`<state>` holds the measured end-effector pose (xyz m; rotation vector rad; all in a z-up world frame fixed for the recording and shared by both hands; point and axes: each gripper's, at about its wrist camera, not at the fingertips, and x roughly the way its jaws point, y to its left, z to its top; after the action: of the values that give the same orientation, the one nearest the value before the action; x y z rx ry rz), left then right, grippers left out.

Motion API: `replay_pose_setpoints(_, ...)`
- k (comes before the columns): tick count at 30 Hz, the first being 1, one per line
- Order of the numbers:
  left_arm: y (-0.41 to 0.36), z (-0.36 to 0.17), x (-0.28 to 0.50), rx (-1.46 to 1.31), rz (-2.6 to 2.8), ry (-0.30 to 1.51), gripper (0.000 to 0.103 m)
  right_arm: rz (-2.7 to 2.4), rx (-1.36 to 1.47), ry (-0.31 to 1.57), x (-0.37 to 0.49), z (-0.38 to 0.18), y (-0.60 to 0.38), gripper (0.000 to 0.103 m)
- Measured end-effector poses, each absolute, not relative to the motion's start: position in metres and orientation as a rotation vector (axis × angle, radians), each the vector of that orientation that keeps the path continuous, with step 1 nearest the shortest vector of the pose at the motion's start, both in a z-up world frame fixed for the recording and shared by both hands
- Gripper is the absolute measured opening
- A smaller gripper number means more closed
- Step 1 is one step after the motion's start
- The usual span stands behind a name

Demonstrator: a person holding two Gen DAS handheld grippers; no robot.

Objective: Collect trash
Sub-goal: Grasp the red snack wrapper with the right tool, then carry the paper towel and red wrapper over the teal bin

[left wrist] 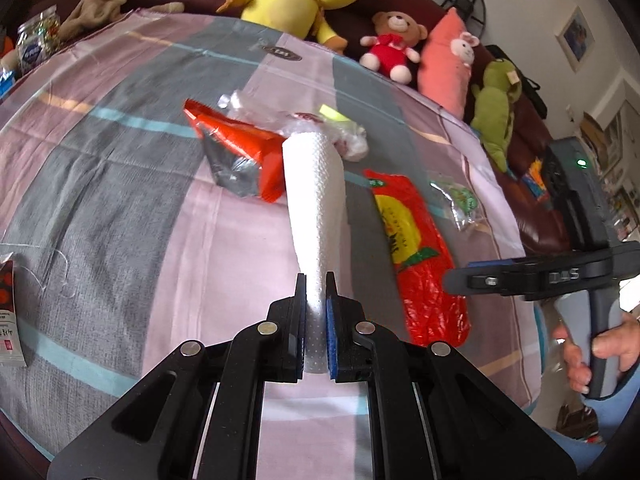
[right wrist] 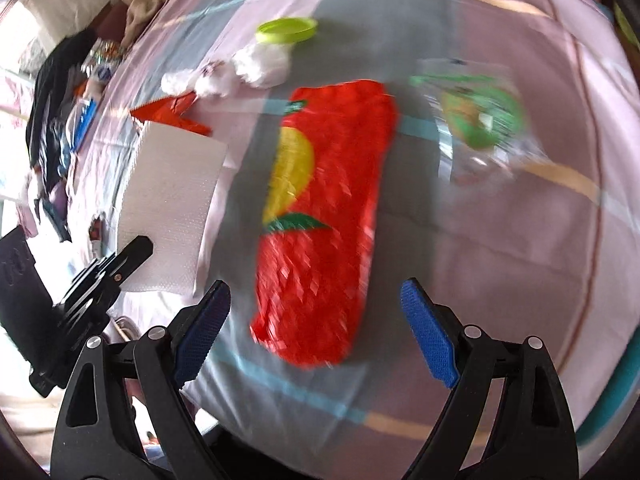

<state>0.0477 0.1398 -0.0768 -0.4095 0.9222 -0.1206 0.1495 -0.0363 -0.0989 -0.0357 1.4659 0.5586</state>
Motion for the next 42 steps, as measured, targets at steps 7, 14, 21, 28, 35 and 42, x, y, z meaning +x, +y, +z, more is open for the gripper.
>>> replay_pose_setpoints(7,0.142,-0.082,0.051,-0.413,-0.138,0.933,0.009,0.533,-0.120,1.452,0.156,-0.118,-0.014,0.080)
replay_pose_setpoints(14,0.126,-0.074,0.054,-0.392,-0.166,0.920,0.009,0.592,-0.125,1.412,0.145,-0.106,-0.018,0.029)
replay_pose_setpoints(21,0.094,-0.052,0.051,-0.330,-0.207,0.890,0.009,0.611,-0.073,1.314,0.134,-0.060,-0.048,0.027)
replay_pose_setpoints(28,0.052,-0.026,0.050,-0.261,-0.262,0.861,0.009,0.565,-0.008,1.250,0.126,-0.032,-0.105,0.027)
replay_pose_setpoints(35,-0.012,-0.008,0.060,-0.179,-0.362,0.858,0.009,0.478,0.084,1.217,0.112,-0.020,-0.193,0.027)
replay_pose_setpoints(42,-0.105,-0.005,0.079,-0.085,-0.517,0.890,0.009,0.343,0.181,1.189,0.090,-0.016,-0.298,0.027)
